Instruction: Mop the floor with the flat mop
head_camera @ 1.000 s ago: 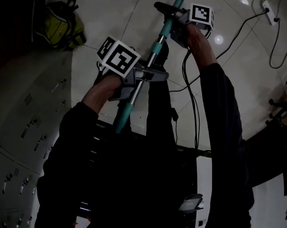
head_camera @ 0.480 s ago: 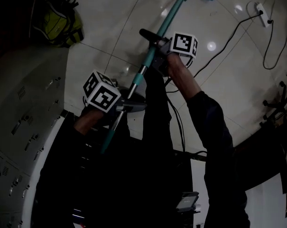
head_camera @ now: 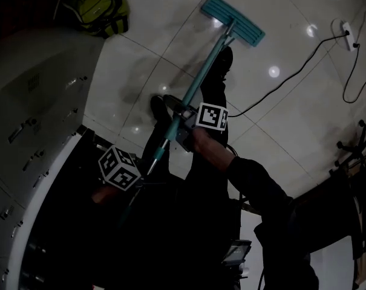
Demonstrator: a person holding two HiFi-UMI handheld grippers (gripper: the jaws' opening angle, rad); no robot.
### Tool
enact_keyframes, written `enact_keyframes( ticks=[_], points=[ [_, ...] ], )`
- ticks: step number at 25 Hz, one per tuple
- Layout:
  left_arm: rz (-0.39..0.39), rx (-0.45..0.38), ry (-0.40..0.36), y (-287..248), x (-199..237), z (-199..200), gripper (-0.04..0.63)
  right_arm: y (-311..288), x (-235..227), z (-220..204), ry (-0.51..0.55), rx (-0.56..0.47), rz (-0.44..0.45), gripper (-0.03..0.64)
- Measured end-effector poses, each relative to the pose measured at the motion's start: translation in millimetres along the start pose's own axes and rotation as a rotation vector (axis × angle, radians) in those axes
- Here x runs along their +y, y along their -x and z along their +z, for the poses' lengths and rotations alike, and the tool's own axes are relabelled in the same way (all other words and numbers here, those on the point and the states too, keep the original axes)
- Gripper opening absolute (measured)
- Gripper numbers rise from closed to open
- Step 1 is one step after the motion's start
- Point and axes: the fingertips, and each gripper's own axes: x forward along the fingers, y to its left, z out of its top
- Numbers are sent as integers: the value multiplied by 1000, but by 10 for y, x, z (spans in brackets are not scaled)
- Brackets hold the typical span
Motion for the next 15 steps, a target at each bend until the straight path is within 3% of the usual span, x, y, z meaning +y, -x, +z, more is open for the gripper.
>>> enact_keyframes(
  ticks=[3,6,11,15],
  points=[
    [-18,0,49,35,57,-377,129,-108,-152,-443,-45,17,-9,135],
    [8,15,52,49,194,-534,129,-184,-281,-598,-57,13,-12,133],
    [15,11,42,70,273,-422,128,-226,-324,-457,-56,-13,-9,129],
    [9,4,16,86,218,-103,130,-179,-190,-95,-36,-45,31,129]
  ],
)
